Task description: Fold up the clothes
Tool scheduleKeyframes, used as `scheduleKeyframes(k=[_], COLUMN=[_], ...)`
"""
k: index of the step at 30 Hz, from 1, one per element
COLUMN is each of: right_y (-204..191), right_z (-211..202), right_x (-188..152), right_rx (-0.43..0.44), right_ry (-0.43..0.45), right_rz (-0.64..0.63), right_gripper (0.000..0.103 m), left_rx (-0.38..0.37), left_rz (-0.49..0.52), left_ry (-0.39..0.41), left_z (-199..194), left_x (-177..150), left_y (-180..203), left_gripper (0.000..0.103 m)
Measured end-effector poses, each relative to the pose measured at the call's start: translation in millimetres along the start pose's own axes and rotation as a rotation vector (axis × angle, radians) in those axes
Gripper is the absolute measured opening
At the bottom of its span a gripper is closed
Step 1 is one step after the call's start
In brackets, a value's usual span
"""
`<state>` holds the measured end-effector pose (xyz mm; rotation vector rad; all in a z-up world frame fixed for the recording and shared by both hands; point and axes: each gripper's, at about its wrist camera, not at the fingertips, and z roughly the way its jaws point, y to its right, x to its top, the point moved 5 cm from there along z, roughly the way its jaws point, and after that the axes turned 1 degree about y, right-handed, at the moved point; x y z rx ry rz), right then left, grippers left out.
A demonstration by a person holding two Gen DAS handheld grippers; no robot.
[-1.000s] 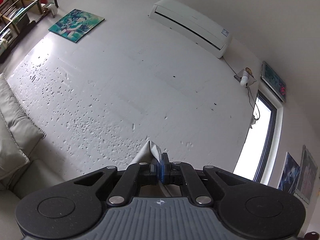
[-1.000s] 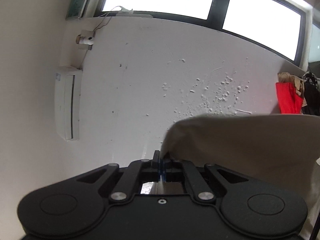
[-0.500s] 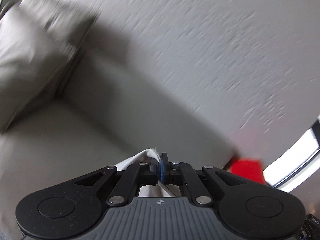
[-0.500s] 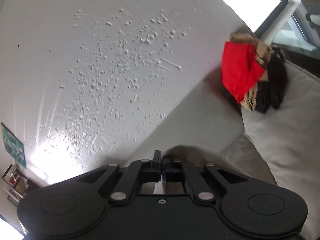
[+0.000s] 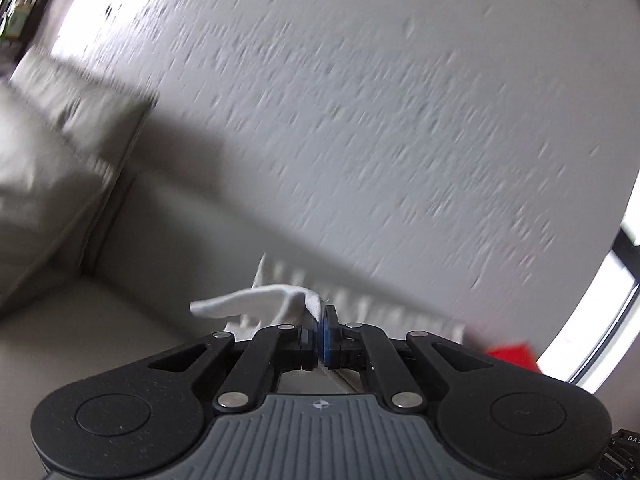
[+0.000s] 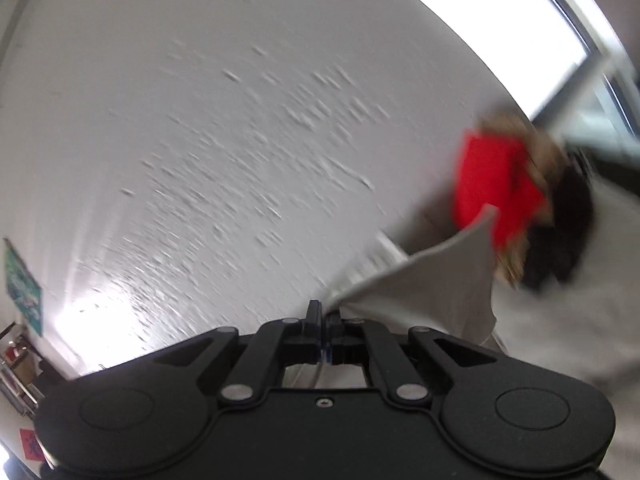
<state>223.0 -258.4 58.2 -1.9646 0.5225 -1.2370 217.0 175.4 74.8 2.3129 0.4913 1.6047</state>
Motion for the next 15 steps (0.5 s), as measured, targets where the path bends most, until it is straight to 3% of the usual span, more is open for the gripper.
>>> scheduleKeyframes(k=[5, 9, 12, 15], right_y=[80.0, 118.6, 133.3, 136.0], right_z=[29.1, 35.8, 34.9, 25.6], right_x=[-79.0, -128.6, -151.0, -156.8], right_rx=[-0.154, -0.246, -0.297, -0.322], right_ry=[-0.157, -0.261, -0.315, -0.328], right_rz=[0.059, 0.086, 0.078, 0.046], right_gripper=[0.002, 0.002, 0.002, 0.002], left_rx=[0.129, 0.206, 0.228, 0.223], left_rz=[-0.057, -0.115, -0.162, -0.154], left_ry=[-0.214, -0.336, -0.396, -0.367], left_z=[41.5, 50.8, 46.9, 30.9], left_x=[-106.6, -168.3, -197.6, -184.6], left_y=[-64.9, -106.0, -124.6, -121.4], left_gripper=[0.001, 0.001, 0.001, 0.001])
